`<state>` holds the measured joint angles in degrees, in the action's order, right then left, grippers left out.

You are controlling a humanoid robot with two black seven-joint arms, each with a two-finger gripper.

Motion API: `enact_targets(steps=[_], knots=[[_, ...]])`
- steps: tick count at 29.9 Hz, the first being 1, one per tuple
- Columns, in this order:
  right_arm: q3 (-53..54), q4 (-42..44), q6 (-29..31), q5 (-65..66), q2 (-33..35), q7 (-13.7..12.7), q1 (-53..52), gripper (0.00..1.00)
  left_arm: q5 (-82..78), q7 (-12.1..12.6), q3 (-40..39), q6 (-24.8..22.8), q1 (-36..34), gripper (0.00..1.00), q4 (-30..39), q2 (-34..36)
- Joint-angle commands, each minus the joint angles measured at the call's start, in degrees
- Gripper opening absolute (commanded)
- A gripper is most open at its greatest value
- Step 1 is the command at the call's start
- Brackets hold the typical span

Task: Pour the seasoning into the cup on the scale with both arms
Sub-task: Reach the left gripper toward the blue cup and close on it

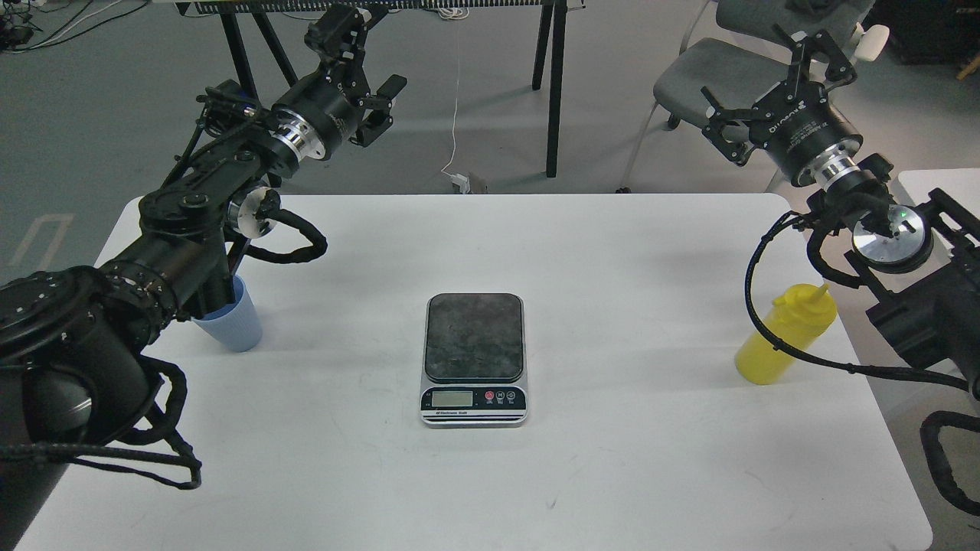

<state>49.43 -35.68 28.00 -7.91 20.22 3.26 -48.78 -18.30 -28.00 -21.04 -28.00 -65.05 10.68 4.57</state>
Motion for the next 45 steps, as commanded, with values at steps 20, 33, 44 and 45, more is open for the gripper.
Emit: enact_targets(steps=[20,33,44,45], knots=[[-0.1,0.0,0.0,0.0,0.1,0.1,0.3,0.99,-13.0,0.0,15.3,0.0,-3.3,1.00,0.0,8.2],[0.0,-0.2,0.0,0.0,0.3,0.1,0.6,0.99,-45.3,0.0,28.5,0.0,-6.1,1.00,20.0,33.8],[0.0,-0.2,0.0,0.0,0.3,0.1,0.5,0.99,-60.1,0.0,29.1,0.0,-0.8,0.99,32.5,41.7],[0.0,-0.2,0.0,0.0,0.3,0.0,0.5,0.99,-60.5,0.0,29.1,0.1,0.2,0.99,32.3,41.7]])
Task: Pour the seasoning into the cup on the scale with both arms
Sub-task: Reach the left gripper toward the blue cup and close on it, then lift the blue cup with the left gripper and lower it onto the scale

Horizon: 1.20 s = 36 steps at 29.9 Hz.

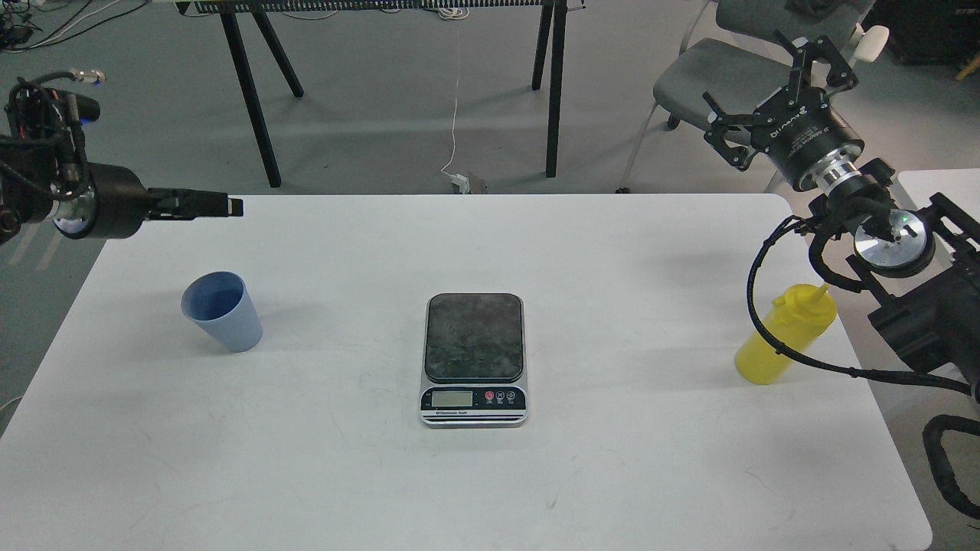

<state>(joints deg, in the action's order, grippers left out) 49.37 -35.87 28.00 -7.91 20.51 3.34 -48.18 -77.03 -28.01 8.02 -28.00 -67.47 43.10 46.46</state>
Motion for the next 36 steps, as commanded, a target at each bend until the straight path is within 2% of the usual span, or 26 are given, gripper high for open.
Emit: enact_targets(steps=[1,6,10,18,25,30,33,36], knots=[[-0.1,0.0,0.0,0.0,0.0,0.0,-0.1,0.99,-2.3,0.0,0.2,1.1,3.6,0.99,-0.2,-0.3],[-0.1,0.0,0.0,0.0,0.1,0.0,-0.1,0.99,-4.3,0.0,0.2,5.8,8.0,0.99,-2.1,-3.0],[-0.1,0.0,0.0,0.0,0.1,0.0,0.0,0.99,-4.5,0.0,0.2,6.2,9.3,0.99,-5.3,-3.3],[-0.1,0.0,0.0,0.0,0.0,0.0,0.0,0.99,-4.5,0.0,0.2,6.6,10.1,0.99,-5.8,-4.0],[-0.1,0.0,0.0,0.0,0.0,0.0,0.0,0.99,-4.4,0.0,0.2,9.8,12.4,0.98,-7.4,-5.0],[-0.1,0.0,0.0,0.0,-0.2,0.0,0.0,0.99,-4.5,0.0,0.2,11.4,14.0,0.88,-11.2,-6.9],[-0.1,0.0,0.0,0.0,-0.2,0.0,0.0,0.99,-4.6,0.0,0.3,11.7,14.2,0.71,-12.0,-7.7],[-0.1,0.0,0.0,0.0,-0.1,0.0,0.0,0.99,-4.8,0.0,0.3,12.4,14.6,0.45,-11.9,-7.8]])
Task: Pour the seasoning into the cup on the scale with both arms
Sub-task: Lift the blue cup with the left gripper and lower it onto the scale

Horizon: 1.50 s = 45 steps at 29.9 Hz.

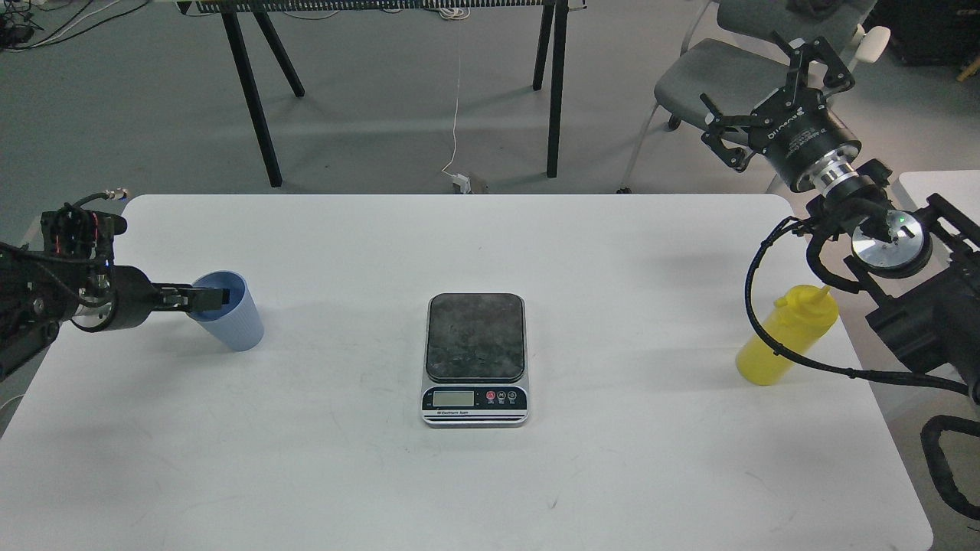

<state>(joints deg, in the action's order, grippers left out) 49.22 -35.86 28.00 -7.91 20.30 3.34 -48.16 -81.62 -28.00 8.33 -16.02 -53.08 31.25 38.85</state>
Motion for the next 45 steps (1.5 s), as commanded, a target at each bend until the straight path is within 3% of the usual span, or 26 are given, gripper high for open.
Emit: enact_targets(steps=[1,4,9,16,27,30,37,45], knots=[[0.0,-0.1,0.0,0.0,0.2,0.0,0.0,0.99,-0.8,0.0,0.1,0.4,0.3,0.35,0.0,-0.2],[0.0,-0.1,0.0,0.0,0.2,0.0,0.0,0.99,-4.3,0.0,2.1,0.4,0.0,0.12,0.0,-0.2],[-0.1,-0.1,0.0,0.0,0.2,0.0,0.0,0.99,-4.3,0.0,2.3,0.2,-0.4,0.03,0.0,-0.2],[-0.2,-0.1,0.0,0.0,0.2,0.0,0.0,0.99,-4.2,0.0,2.2,-0.6,-1.7,0.03,0.7,0.3],[0.1,0.1,0.0,0.0,0.0,0.0,0.3,0.99,-4.7,0.0,1.9,-10.2,-14.1,0.05,9.8,-0.4],[0.2,0.2,0.0,0.0,0.0,0.0,0.3,0.99,-4.7,0.0,1.9,-12.0,-17.9,0.05,12.9,-4.0],[0.4,0.3,0.0,0.0,0.5,0.1,0.7,0.99,-5.3,0.0,2.3,-12.0,-23.5,0.07,13.1,-16.4],[1.4,0.2,0.0,0.0,1.4,0.5,1.7,0.99,-7.3,0.0,8.8,-12.0,-26.6,0.07,12.3,-26.9]])
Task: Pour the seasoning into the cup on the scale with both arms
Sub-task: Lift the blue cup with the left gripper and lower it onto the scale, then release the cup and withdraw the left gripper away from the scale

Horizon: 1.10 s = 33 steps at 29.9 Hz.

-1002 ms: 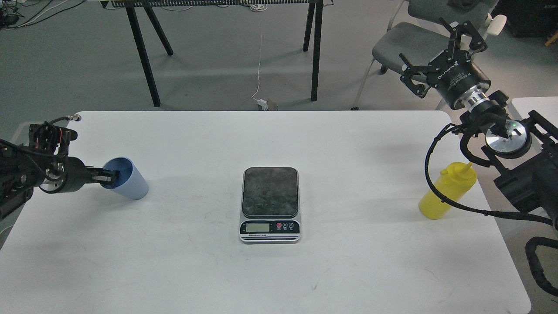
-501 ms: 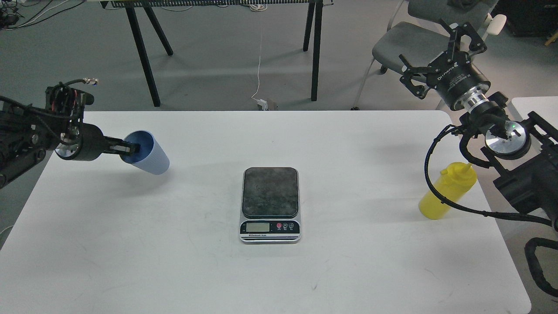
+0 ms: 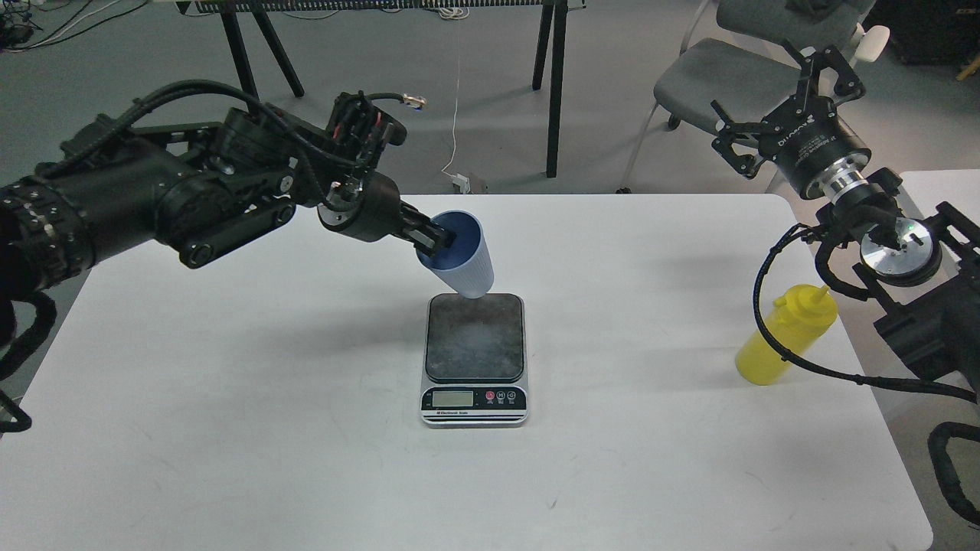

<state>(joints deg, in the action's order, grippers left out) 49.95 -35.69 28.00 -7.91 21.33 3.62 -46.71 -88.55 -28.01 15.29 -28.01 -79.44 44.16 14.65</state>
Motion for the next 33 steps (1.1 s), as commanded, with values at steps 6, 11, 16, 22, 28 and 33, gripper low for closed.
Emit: enact_targets(steps=[6,11,16,22,28,33], knots=[[0.7,0.0,0.0,0.0,0.4,0.2,0.3,0.99,-0.4,0.0,2.5,0.0,0.2,0.08,-2.5,-4.7],[0.8,0.0,0.0,-0.1,0.2,0.2,0.3,0.99,-1.1,0.0,3.9,0.0,1.5,0.08,-3.7,-4.9],[0.8,-0.1,0.0,0.0,0.2,0.2,0.2,0.99,-1.2,0.0,6.3,0.0,3.3,0.09,-4.6,-5.9],[0.8,-0.2,0.0,0.0,0.4,0.2,0.2,0.99,-1.1,0.0,6.2,0.0,3.9,0.11,-4.5,-5.9],[0.8,-0.2,0.0,0.0,0.4,0.2,0.3,0.99,0.0,0.0,5.4,0.0,3.9,0.42,-4.4,-6.1],[0.8,-0.2,0.0,0.0,0.4,0.2,0.8,0.99,2.8,0.0,3.2,0.0,3.7,0.70,-4.1,-5.5]])
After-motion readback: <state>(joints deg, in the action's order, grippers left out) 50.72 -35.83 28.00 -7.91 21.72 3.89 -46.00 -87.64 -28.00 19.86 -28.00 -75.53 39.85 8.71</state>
